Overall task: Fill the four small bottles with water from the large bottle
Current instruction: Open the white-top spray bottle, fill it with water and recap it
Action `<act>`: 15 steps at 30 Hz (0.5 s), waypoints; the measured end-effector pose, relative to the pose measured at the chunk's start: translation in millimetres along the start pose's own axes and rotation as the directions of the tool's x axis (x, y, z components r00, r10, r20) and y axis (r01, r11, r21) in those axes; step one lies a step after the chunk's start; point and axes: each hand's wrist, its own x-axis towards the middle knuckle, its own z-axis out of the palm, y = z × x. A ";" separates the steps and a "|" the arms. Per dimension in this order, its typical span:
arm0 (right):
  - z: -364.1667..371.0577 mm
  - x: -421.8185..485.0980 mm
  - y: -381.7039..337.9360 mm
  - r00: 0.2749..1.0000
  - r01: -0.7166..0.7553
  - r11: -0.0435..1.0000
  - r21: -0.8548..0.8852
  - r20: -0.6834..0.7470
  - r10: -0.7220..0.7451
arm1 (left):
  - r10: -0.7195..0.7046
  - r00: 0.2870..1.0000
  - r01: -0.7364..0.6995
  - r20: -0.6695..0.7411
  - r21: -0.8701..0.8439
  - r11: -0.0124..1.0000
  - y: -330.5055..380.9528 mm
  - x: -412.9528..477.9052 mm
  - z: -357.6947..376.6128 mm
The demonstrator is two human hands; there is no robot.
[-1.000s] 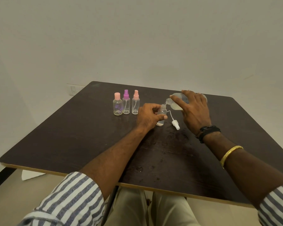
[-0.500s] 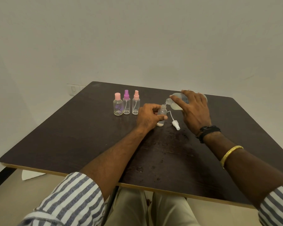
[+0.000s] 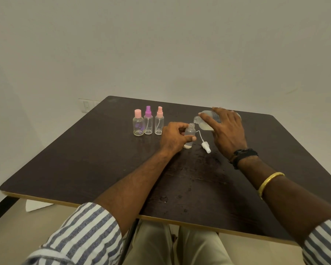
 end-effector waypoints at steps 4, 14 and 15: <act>-1.1 -1.7 -3.9 0.999 -0.001 1.000 0.031 0.037 0.000 | 0.004 1.000 -0.004 0.002 0.010 1.000 -0.6 0.6 -0.3; -2.7 0.0 -2.9 0.952 -0.304 0.855 0.420 0.091 0.294 | -0.016 1.000 0.016 -0.009 -0.025 1.000 -1.7 -0.7 -1.1; -1.8 0.8 -1.6 0.929 -0.359 0.802 0.478 0.102 0.355 | -0.013 1.000 0.013 -0.008 -0.021 1.000 -2.4 -0.5 -0.9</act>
